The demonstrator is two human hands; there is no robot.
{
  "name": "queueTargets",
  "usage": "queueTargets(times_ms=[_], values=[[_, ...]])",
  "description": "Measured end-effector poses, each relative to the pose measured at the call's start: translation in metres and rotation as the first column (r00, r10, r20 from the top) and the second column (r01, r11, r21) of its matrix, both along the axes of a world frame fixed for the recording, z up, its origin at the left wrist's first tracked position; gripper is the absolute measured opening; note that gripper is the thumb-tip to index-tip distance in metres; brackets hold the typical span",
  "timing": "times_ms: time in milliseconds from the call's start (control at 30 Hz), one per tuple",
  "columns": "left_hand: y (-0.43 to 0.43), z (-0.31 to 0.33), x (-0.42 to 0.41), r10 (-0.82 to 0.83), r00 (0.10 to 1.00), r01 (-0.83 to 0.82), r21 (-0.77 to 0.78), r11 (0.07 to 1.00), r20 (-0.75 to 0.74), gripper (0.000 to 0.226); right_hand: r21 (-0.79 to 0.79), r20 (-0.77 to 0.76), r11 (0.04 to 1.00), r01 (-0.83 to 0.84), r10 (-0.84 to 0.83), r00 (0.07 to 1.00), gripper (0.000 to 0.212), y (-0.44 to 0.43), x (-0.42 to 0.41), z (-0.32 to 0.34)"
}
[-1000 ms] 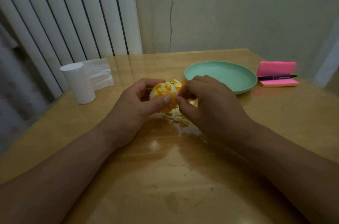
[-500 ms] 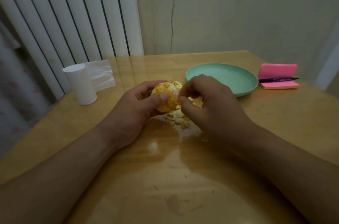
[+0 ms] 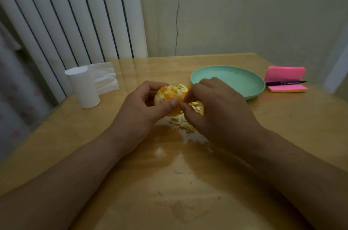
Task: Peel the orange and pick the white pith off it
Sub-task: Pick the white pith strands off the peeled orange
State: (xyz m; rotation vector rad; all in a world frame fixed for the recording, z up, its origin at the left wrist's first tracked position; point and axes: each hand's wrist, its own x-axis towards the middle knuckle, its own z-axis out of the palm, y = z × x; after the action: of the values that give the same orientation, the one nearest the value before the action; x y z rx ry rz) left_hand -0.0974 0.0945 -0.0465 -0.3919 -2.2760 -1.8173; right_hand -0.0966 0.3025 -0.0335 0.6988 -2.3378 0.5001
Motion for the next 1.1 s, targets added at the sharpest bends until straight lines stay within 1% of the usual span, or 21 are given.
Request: queueTargets(times_ms=[100,200,333,433,500,567,633,700,767,867,900,967,1033,1067,1100], values=[[0.002,0.0,0.001,0.016,1.0,-0.016,-0.007,1.0,-0.004,0.055,0.035,-0.039,0.999,0.023,-0.022,0.999,0.015,-0.003,0.002,0.002],[0.003,0.0,0.002,0.019,1.0,-0.02,-0.033,0.999,-0.021,0.054,0.038,-0.021,0.999,0.026,-0.025,0.999,0.013,-0.005,0.004,0.003],[0.004,0.001,0.003,-0.013,1.0,0.012,-0.035,0.999,-0.027,0.053,-0.001,-0.001,1.0,0.007,-0.007,1.0,0.012,-0.004,0.004,0.003],[0.003,0.001,0.004,-0.031,0.999,0.03,-0.034,0.999,-0.024,0.053,-0.059,0.018,0.998,-0.016,0.017,1.0,0.013,-0.003,0.001,0.001],[0.001,0.001,0.004,-0.057,0.998,0.057,0.007,0.998,0.011,0.054,-0.128,0.04,0.991,-0.032,0.037,0.998,0.014,0.0,-0.001,0.0],[0.0,0.0,0.003,-0.134,0.988,0.128,0.073,0.989,0.077,0.051,-0.236,0.103,0.971,-0.037,0.063,0.993,0.013,0.003,-0.004,-0.002],[-0.001,-0.001,0.0,-0.252,0.956,0.219,0.207,0.953,0.148,0.049,-0.323,0.178,0.946,-0.017,0.078,0.981,0.007,0.007,-0.009,-0.004],[-0.003,0.0,-0.003,-0.359,0.913,0.273,0.366,0.89,0.192,0.05,-0.348,0.231,0.937,0.005,0.08,0.97,0.006,0.011,-0.013,-0.007],[-0.007,0.001,-0.007,-0.414,0.886,0.292,0.44,0.849,0.211,0.052,-0.305,0.272,0.952,0.008,0.079,0.959,0.01,0.012,-0.016,-0.008],[-0.016,0.001,-0.011,-0.458,0.864,0.318,0.479,0.818,0.209,0.055,-0.113,0.32,0.994,-0.001,0.037,0.947,0.011,0.012,-0.014,-0.009],[-0.017,0.001,-0.013,-0.472,0.856,0.327,0.488,0.809,0.209,0.058,-0.072,0.334,0.997,0.005,0.019,0.942,0.011,0.012,-0.012,-0.009],[-0.02,0.001,-0.014,-0.501,0.839,0.349,0.496,0.795,0.212,0.068,-0.074,0.331,0.997,0.011,0.014,0.943,0.007,0.012,-0.011,-0.008],[-0.021,0.001,-0.014,-0.522,0.826,0.369,0.495,0.787,0.213,0.08,-0.095,0.254,0.995,0.016,0.009,0.967,0.005,0.012,-0.01,-0.006],[-0.02,0.001,-0.014,-0.518,0.827,0.366,0.491,0.79,0.218,0.079,-0.113,0.21,0.994,0.009,0.015,0.978,0.005,0.011,-0.01,-0.005],[-0.019,0.001,-0.013,-0.504,0.833,0.352,0.486,0.8,0.227,0.072,-0.152,0.173,0.988,-0.003,0.03,0.985,0.007,0.011,-0.01,-0.003]])
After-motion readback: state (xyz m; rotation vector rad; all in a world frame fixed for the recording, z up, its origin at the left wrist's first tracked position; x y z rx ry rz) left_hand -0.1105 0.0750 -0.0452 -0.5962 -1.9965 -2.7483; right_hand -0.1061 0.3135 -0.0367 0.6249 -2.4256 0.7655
